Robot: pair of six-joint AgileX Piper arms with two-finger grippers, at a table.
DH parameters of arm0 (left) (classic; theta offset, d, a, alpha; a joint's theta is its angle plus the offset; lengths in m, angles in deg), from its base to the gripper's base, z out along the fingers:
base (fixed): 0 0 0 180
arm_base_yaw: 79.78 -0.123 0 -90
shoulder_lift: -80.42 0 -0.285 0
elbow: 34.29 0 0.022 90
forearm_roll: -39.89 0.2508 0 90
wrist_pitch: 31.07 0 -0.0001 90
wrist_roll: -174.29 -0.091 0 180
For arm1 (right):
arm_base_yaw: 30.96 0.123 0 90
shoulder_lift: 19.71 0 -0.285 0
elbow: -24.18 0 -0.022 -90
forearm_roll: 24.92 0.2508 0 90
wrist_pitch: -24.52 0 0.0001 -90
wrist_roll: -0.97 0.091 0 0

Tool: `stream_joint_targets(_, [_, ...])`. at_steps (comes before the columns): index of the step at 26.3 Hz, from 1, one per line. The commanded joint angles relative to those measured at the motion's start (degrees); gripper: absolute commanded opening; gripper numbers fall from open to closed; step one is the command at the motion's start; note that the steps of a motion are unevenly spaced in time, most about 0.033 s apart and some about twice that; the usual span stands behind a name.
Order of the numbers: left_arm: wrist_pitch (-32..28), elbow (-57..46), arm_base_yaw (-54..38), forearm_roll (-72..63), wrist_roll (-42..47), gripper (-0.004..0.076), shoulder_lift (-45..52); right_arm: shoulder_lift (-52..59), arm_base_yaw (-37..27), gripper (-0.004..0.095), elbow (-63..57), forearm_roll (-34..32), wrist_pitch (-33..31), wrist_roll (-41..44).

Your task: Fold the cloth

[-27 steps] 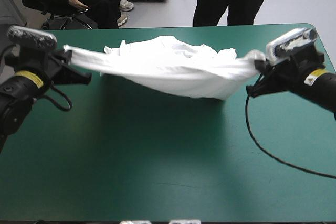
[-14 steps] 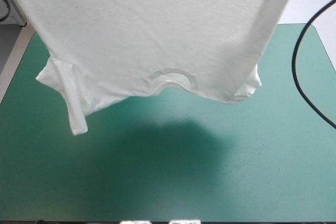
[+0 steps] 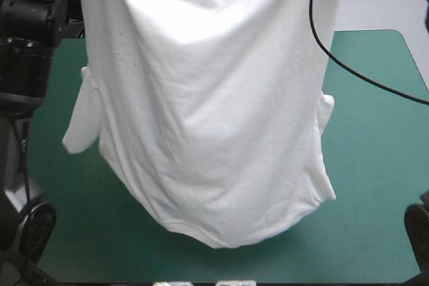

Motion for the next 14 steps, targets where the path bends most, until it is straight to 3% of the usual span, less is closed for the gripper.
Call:
stream_joint_targets(1, [-12.65, 1.3, -1.9, 3.22, 1.2, -0.0017, -0.94, -3.08, -0.27, -0.0018, 1.1, 1.09, 15.01, 0.13])
stream_joint_targets(4, [-21.79, 1.94, -7.36, 0.08, 5.59, -0.0017, -4.59, -8.14, -0.27, -0.0017, 1.37, 4.76, 29.31, 0.13])
stream_joint_targets(5, [-22.58, 2.35, -8.67, -1.88, 5.58, -0.0017, -5.39, -8.85, -0.27, -0.0017, 1.51, 5.45, 31.16, 0.13])
stream_joint_targets(14, [-27.75, 4.25, -12.65, -7.95, 5.08, -0.0017, -8.08, -10.8, -0.27, -0.0018, 2.35, 6.22, 27.72, -0.67])
